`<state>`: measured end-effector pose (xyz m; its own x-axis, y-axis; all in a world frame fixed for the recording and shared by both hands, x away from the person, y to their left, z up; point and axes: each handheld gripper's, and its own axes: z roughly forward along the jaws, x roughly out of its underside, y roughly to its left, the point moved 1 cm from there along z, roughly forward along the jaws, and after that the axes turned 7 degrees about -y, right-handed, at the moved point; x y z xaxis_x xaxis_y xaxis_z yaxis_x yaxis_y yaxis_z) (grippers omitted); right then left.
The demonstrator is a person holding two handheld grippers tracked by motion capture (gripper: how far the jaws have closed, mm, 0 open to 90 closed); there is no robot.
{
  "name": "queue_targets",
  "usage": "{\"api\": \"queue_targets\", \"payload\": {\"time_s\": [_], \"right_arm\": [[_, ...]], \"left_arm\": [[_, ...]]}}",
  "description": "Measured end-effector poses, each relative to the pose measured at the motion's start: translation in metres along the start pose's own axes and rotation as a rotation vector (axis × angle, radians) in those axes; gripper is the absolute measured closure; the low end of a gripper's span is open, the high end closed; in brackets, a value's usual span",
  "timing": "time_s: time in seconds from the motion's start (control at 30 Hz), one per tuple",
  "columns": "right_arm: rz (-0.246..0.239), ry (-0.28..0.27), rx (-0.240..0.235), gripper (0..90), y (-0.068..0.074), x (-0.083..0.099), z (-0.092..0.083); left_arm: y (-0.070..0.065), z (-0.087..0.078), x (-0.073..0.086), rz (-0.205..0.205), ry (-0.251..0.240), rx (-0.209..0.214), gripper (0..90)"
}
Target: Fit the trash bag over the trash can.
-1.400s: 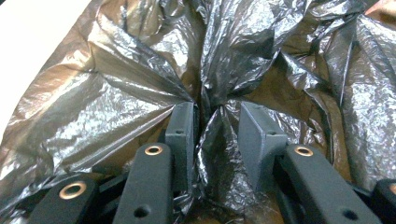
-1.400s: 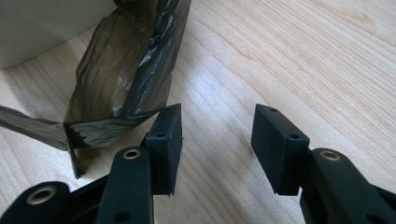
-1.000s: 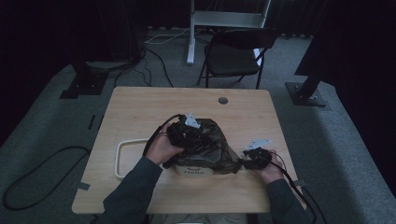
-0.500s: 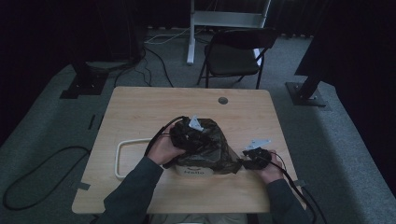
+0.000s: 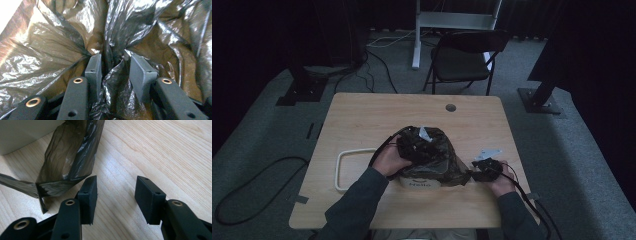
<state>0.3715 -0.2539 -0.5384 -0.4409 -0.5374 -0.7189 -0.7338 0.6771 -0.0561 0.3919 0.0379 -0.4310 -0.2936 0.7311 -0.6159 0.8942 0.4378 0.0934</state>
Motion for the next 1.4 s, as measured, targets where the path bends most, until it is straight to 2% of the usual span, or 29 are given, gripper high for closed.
{"api": "queue_targets", "payload": {"time_s": [0.43, 1.4], "right_arm": [[0.001, -0.002, 0.000, 52.3, 0.000, 0.000, 0.000], [0.009, -0.002, -0.013, 52.2, 0.000, 0.000, 0.001]], "left_arm": [[0.000, 0.009, 0.002, 0.006, 0.037, 0.005, 59.3], [-0.002, 0.017, 0.002, 0.040, 0.102, 0.016, 51.3]]}}
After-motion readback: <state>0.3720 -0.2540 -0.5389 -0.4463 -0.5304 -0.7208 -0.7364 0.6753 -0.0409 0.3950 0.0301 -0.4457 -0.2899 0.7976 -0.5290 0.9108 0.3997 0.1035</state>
